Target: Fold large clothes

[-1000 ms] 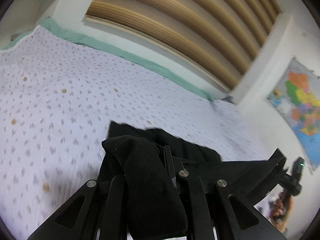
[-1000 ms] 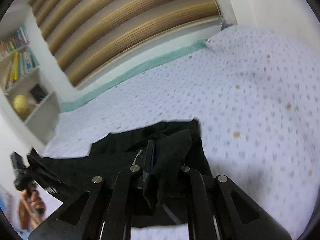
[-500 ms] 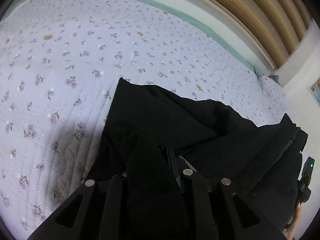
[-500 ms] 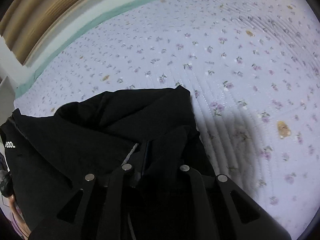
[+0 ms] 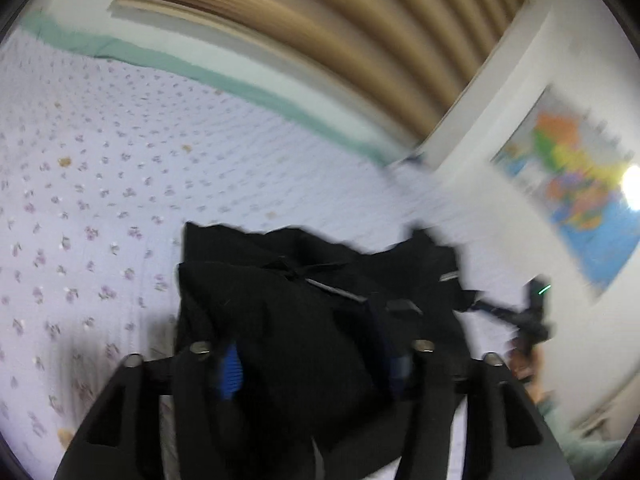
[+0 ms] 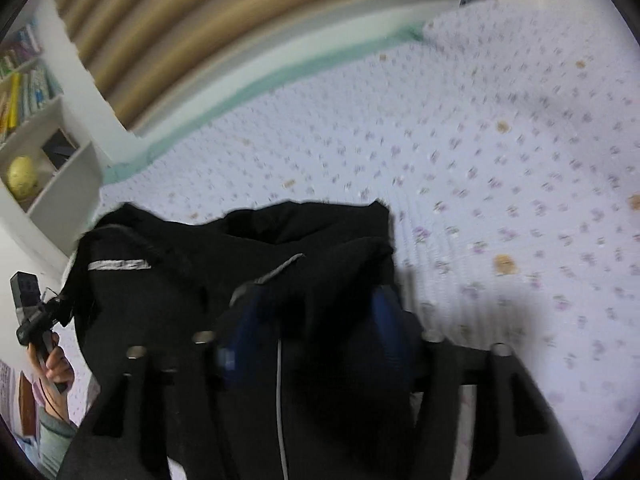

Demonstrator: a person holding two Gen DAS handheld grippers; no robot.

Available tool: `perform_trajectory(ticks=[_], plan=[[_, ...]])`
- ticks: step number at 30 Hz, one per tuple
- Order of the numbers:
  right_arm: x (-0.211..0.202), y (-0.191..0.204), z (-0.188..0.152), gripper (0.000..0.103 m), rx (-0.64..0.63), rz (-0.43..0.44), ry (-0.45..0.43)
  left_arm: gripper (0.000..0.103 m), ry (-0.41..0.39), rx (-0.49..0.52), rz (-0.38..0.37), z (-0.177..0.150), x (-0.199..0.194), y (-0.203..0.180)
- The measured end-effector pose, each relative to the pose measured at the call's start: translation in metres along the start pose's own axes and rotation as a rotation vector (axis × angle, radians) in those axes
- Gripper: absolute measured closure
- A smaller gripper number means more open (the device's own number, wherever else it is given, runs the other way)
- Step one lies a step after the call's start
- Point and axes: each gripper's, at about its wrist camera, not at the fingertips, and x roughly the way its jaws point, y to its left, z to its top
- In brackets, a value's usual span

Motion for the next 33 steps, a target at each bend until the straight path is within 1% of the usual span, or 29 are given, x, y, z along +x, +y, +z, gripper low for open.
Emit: perform_trajectory(ticks=[1,3,4,6,7,8,11,12,13,15,17,18,20,22,23,24,25,26,27,28,29,30,31,32,33], plan=[[-0.009,-0.001,-0.001,0.037,-0.010,-0.012,-0.012,0.033,-0.019,-0.008,0.005,0.001,-0.008,0.001],[-0.015,0.002,-0.003,0.037,-0.026,-0.039,-0.022,0.029,-0.069,-0.005,0.050,0.004,-0.018,0.003],[-0.017,0.001,-0.004,0.037,-0.029,-0.049,-0.023,0.029,-0.090,-0.013,0.055,0.005,-0.022,0.008],[-0.015,-0.003,-0.006,0.037,-0.025,-0.061,-0.014,0.029,-0.114,-0.057,0.024,0.002,-0.028,0.019],[-0.012,-0.005,-0.006,0.037,-0.021,-0.061,-0.006,0.028,-0.119,-0.073,0.022,0.003,-0.027,0.025],[-0.010,-0.005,-0.005,0.037,-0.021,-0.065,-0.002,0.028,-0.112,-0.087,0.059,0.004,-0.021,0.033],[0.006,-0.007,0.000,0.037,-0.032,-0.081,0.008,0.028,-0.070,-0.074,0.186,0.005,-0.004,0.045],[0.010,-0.008,0.002,0.037,-0.037,-0.080,0.009,0.028,-0.050,-0.071,0.213,0.006,0.005,0.051],[0.016,-0.009,0.005,0.037,-0.041,-0.079,0.011,0.028,-0.035,-0.071,0.222,0.009,0.012,0.055],[0.029,-0.011,0.013,0.035,-0.052,-0.083,0.012,0.028,0.011,-0.069,0.213,0.015,0.033,0.063],[0.043,-0.017,0.024,0.031,-0.050,-0.085,0.010,0.028,0.052,-0.079,0.198,0.021,0.048,0.070],[0.048,-0.020,0.029,0.029,-0.044,-0.082,0.008,0.028,0.078,-0.100,0.186,0.027,0.060,0.076],[0.062,-0.027,0.040,0.027,-0.027,-0.058,0.006,0.028,0.127,-0.146,0.132,0.034,0.078,0.086],[0.077,-0.036,0.051,0.022,-0.004,-0.020,0.022,0.028,0.179,-0.188,0.057,0.040,0.097,0.093],[0.087,-0.040,0.056,0.021,0.013,-0.004,0.037,0.028,0.191,-0.193,0.044,0.040,0.102,0.094],[0.095,-0.044,0.059,0.021,0.026,0.002,0.049,0.028,0.196,-0.193,0.048,0.042,0.108,0.094],[0.104,-0.046,0.063,0.021,0.036,0.015,0.069,0.034,0.193,-0.188,0.070,0.043,0.112,0.094],[0.114,-0.049,0.064,0.021,0.047,0.041,0.092,0.045,0.187,-0.181,0.084,0.043,0.113,0.092],[0.122,-0.048,0.064,0.040,0.053,0.076,0.113,0.073,0.187,-0.169,0.094,0.043,0.114,0.089],[0.125,-0.045,0.063,0.070,0.039,0.093,0.114,0.089,0.187,-0.149,0.117,0.042,0.112,0.083],[0.121,-0.033,0.060,0.075,-0.026,0.061,0.099,0.091,0.180,-0.132,0.131,0.042,0.110,0.078],[0.115,-0.022,0.058,0.078,-0.090,-0.005,0.069,0.092,0.151,-0.077,0.178,0.042,0.103,0.065],[0.109,-0.013,0.055,0.083,-0.133,-0.051,0.044,0.093,0.133,-0.043,0.204,0.043,0.096,0.058],[0.100,-0.005,0.052,0.085,-0.175,-0.095,0.016,0.093,0.112,-0.019,0.222,0.044,0.090,0.050],[0.089,0.004,0.052,0.087,-0.205,-0.139,-0.017,0.093,0.068,-0.003,0.232,0.048,0.076,0.039]])
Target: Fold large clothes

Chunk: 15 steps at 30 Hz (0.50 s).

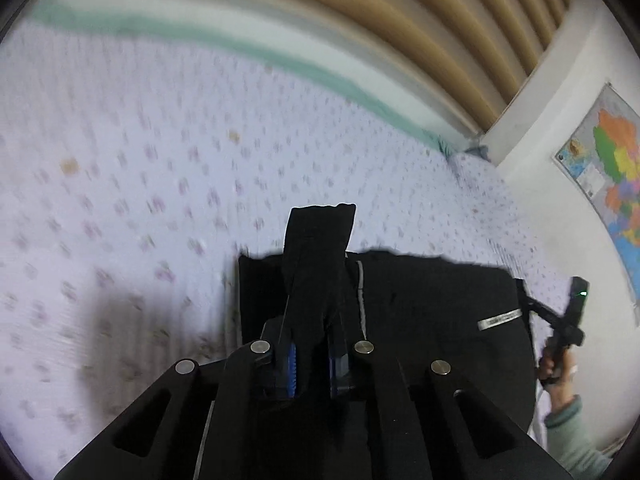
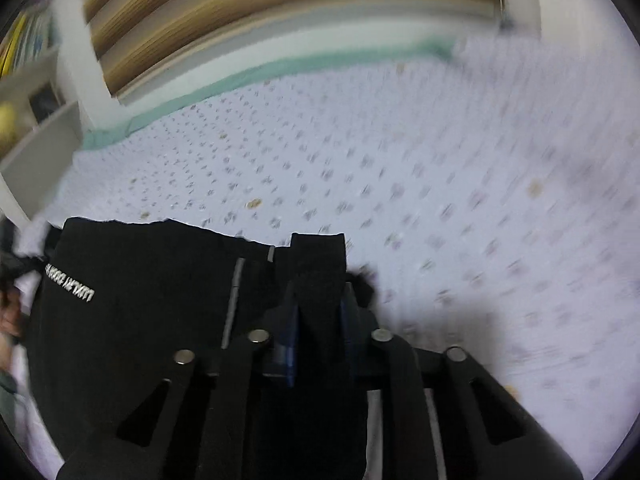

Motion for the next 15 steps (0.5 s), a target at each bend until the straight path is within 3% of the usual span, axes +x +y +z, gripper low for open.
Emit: perform_trajectory(ticks=[4,8,11,15], plan=[[-0.042,0.010,0.026,0.089,-0.012,-0.094,-0.106,0.093,-0.132,-0.034,-0.032,0.027,-0.038,-0.013],[-0.046,0.036,0.069,0.089,-0.044,-0.225,-0.149,0.093,-0.170,-0.026,0.108,0.049,-0.027,-0.028],[-0.010,0.046,0.090,0.089,-0.047,-0.301,-0.098,0.093,-0.123,-0.066,0.214,0.057,0.012,-0.014],[0.063,0.040,0.083,0.089,-0.035,-0.365,0.058,0.092,0.058,-0.171,0.320,0.041,0.085,0.027]])
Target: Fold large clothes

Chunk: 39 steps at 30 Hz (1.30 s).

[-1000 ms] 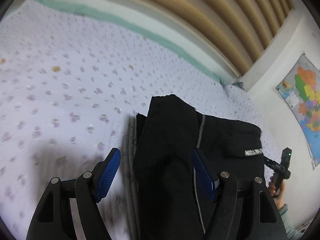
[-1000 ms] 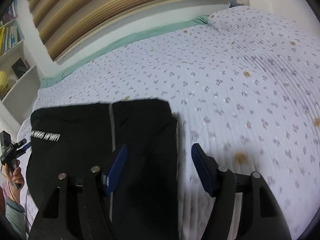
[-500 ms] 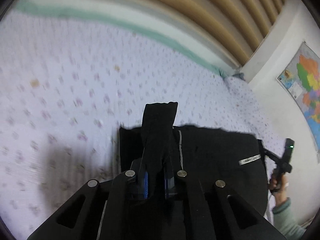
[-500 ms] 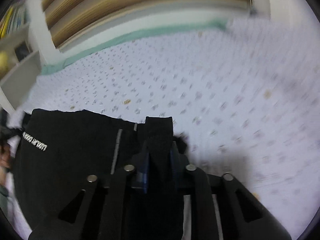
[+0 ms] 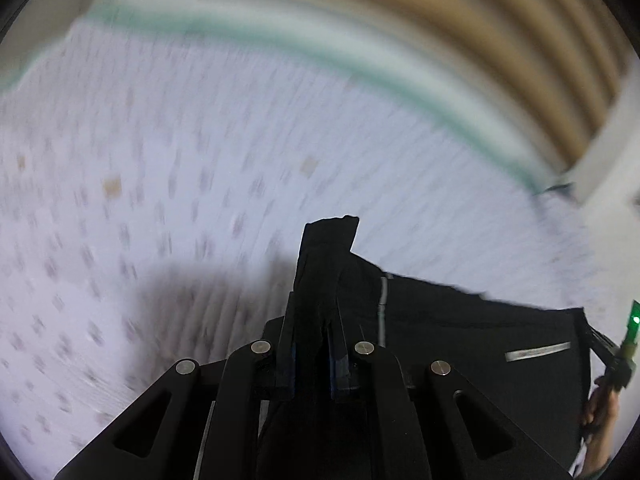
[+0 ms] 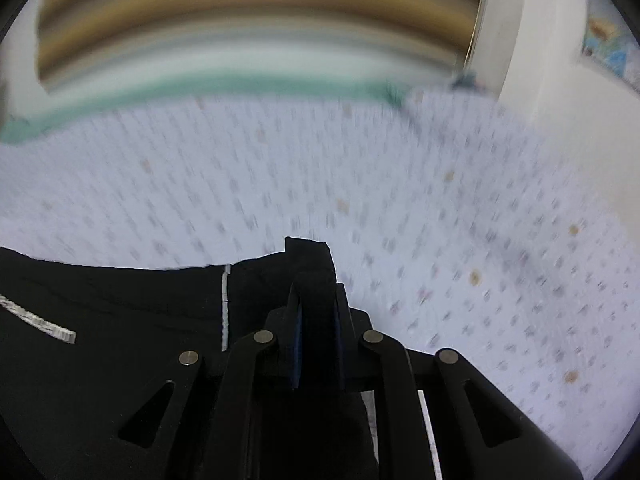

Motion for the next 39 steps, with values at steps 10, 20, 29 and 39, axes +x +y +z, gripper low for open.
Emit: perform_trajectory(ticks=[10,20,29,39], plan=[[0.062,0.007,-0.042,0.064,0.020,0.071,0.150,0.073,0.066,-0.017,-0.073,-0.007,0.023,0.024],[-0.110,0.009,-0.050,0.038,0.003,0.286,-0.066,0.042,-0.184,0.062,-0.228,-0.032,-0.142,0.002],[-0.141,0.095,-0.117,0.038,-0.130,0.355,0.100,0.042,0.071,0.249,-0.248,-0.143,-0.114,-0.120],[-0.083,0.128,-0.157,0.038,-0.213,0.270,0.182,0.042,0.165,0.238,-0.123,-0.174,-0.047,-0.126]])
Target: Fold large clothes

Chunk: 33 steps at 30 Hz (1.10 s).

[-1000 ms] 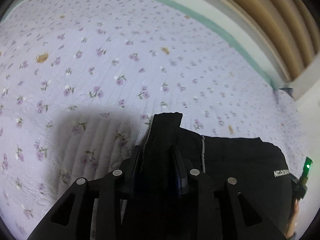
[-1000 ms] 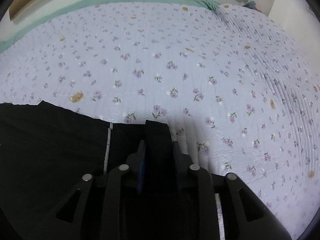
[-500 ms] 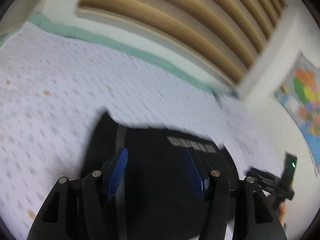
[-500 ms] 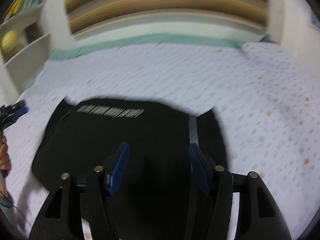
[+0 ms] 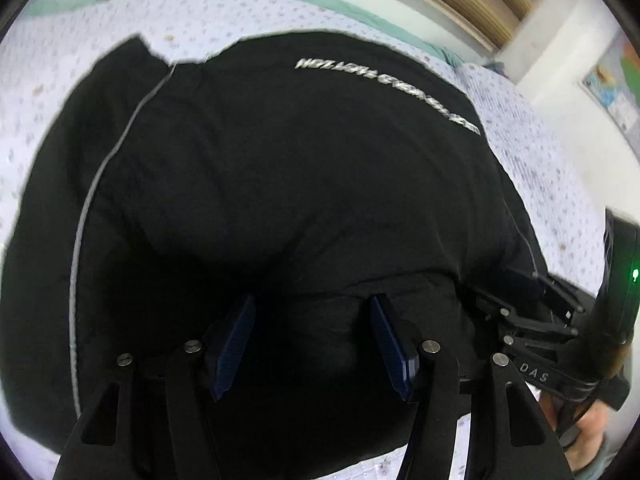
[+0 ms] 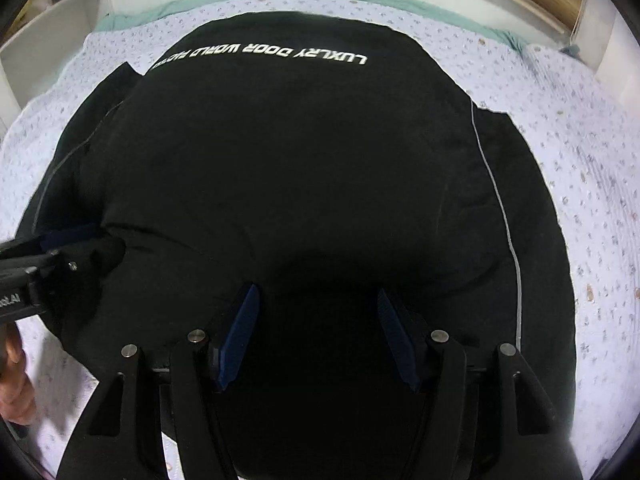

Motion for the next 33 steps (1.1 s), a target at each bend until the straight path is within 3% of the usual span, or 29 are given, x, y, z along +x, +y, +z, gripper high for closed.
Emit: perform_trajectory(ticks=[3,6,9,12,15,18,22,29,33], plan=[[-0.015,-0.006,0.006,0.039,0.003,0.041,-0.004,0.042,0.002,0.021,-0.014,0.006,-0.020,-0.009],[-0.041,-0.018,0.026,0.039,0.035,0.107,-0.080,0.042,-0.085,0.007,-0.078,0.032,-0.048,-0.015],[-0.055,-0.028,0.056,0.039,0.071,0.088,-0.159,0.042,-0.149,-0.022,-0.078,0.069,-0.054,-0.017],[-0.026,-0.036,0.084,0.039,0.148,0.153,-0.108,0.042,-0.062,-0.080,-0.052,0.101,-0.013,-0.008],[0.025,-0.028,0.094,0.040,0.142,0.106,0.005,0.042,0.058,-0.076,0.028,0.107,0.043,0.002],[0.055,-0.024,0.089,0.039,0.130,0.096,0.062,0.040,0.071,-0.103,0.059,0.104,0.072,0.016],[0.054,-0.017,0.084,0.039,0.097,0.068,0.042,0.040,0.047,-0.046,0.087,0.104,0.060,0.006],[-0.029,-0.021,0.052,0.040,0.070,0.131,-0.066,0.040,-0.023,0.026,-0.027,0.073,-0.041,-0.008],[-0.067,-0.006,0.018,0.040,0.037,0.135,-0.067,0.040,0.010,0.042,-0.062,0.028,-0.068,-0.018]])
